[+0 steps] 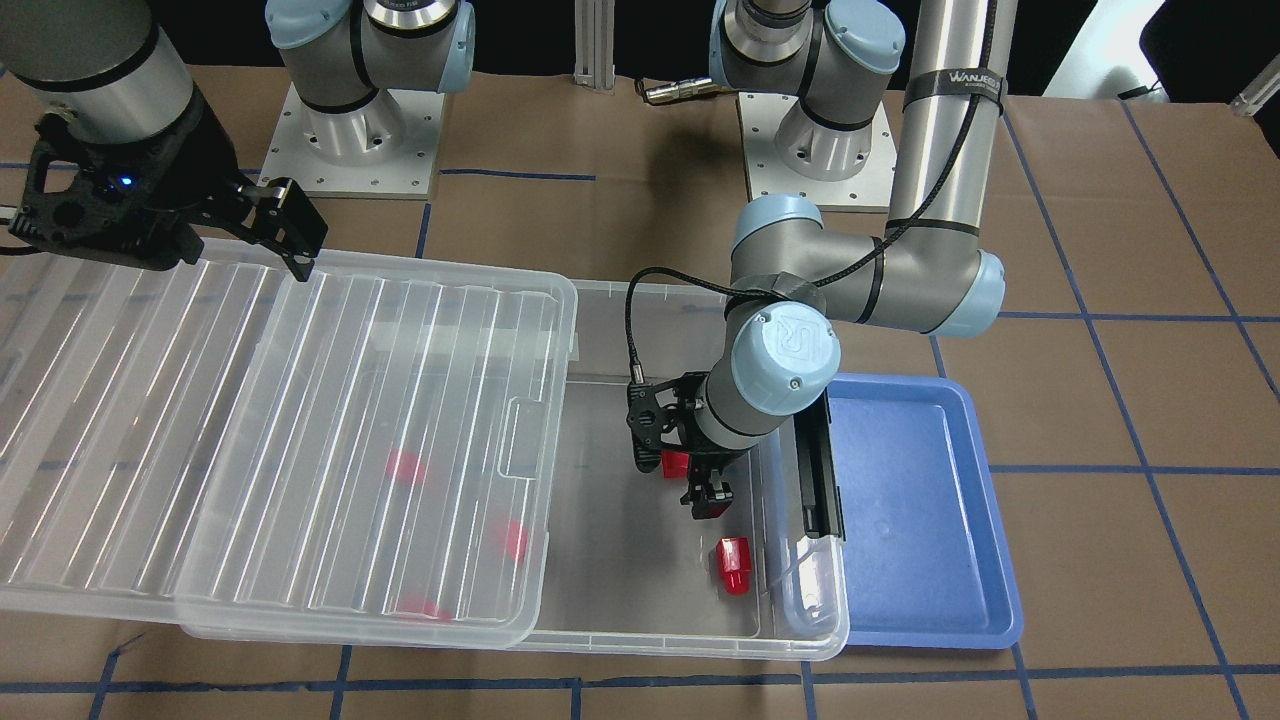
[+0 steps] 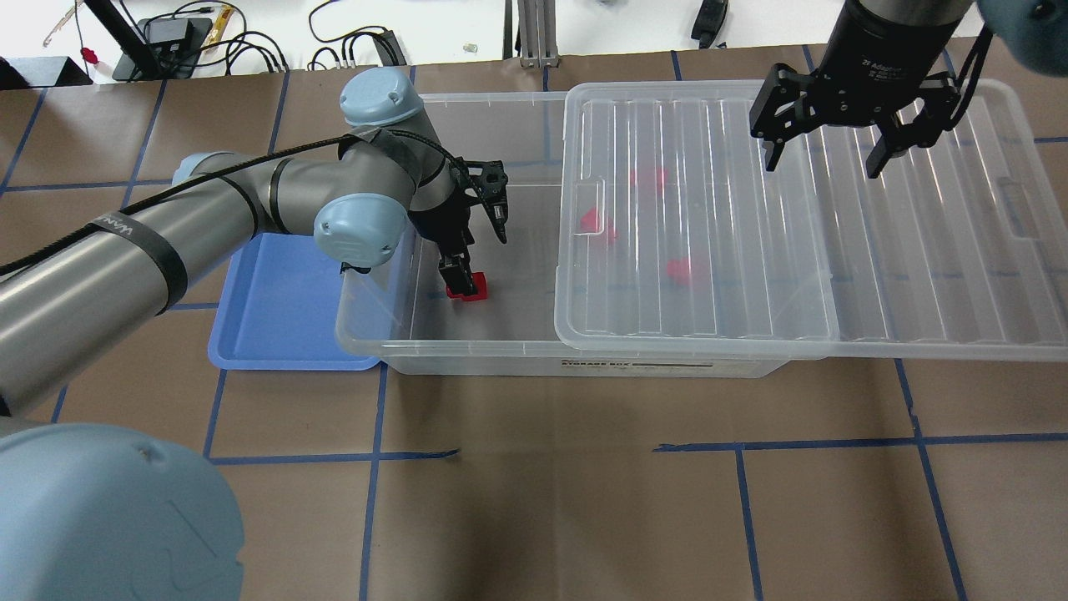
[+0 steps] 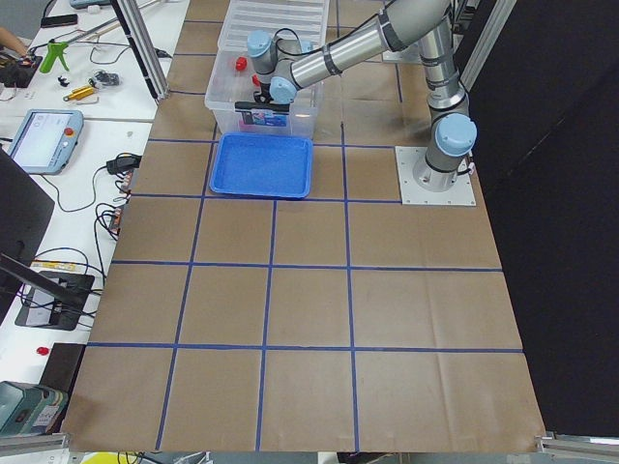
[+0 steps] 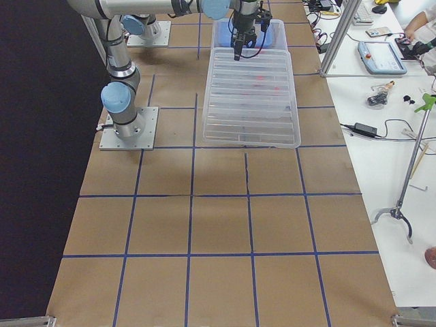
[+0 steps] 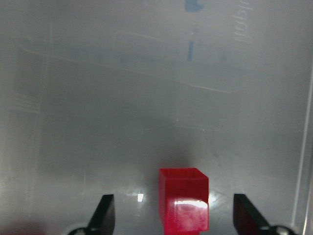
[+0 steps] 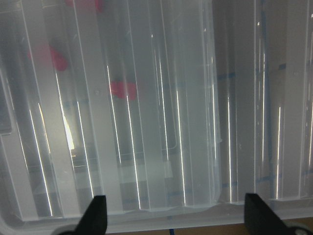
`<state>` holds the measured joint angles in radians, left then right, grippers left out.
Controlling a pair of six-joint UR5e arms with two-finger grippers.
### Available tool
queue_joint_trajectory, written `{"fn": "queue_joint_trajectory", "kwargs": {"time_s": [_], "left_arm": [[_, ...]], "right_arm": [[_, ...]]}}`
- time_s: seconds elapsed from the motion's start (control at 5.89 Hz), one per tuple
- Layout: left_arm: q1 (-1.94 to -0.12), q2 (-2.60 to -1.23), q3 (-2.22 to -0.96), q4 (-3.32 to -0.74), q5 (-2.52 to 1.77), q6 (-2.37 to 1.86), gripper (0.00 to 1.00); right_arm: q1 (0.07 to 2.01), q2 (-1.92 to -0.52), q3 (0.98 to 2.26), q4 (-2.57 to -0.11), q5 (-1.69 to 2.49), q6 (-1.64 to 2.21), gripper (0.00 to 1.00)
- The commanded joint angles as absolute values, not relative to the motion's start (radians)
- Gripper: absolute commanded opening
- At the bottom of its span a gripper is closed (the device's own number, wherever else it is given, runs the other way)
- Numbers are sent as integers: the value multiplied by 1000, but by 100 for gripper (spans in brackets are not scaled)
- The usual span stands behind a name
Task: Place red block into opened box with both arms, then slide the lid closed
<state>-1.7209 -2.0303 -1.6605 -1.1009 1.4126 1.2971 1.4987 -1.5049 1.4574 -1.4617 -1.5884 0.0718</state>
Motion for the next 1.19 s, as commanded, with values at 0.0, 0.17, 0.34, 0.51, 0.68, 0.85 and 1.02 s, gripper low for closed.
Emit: {"fn": "queue_joint_trajectory", "kwargs": {"time_s": [0.0,0.17,0.34,0.51,0.68,0.85,1.02], "left_arm": [[-1712,-1917,-1533,-1369,1413,1202,99],[-1712,-1872,-1444,-1511,1417,1128,99],[-1710,-1837,-1416,-1587,1428,1050,99],[-1689,-1783,-1437,-1597,1431,975,99],[-1671,-1734,-1440,-1630,1513,708,99],[-1658,-1691,-1465,-1628,1560,522,99],[-1655,-1663,-1492,-1590,1607,272,99]], "right_arm": [[1322,-1509,1457,-1459,-1594,-141,100],[1208,-1499,1459,-1474,-1632,-320,100],[1101,-1482,1459,-1482,-1676,-430,100],[1000,-1432,1459,-1509,-1705,-496,100],[908,-1361,1460,-1601,-1709,-620,100],[869,-1297,1460,-1658,-1727,-629,100],[850,-1255,1460,-1695,-1761,-618,100]]}}
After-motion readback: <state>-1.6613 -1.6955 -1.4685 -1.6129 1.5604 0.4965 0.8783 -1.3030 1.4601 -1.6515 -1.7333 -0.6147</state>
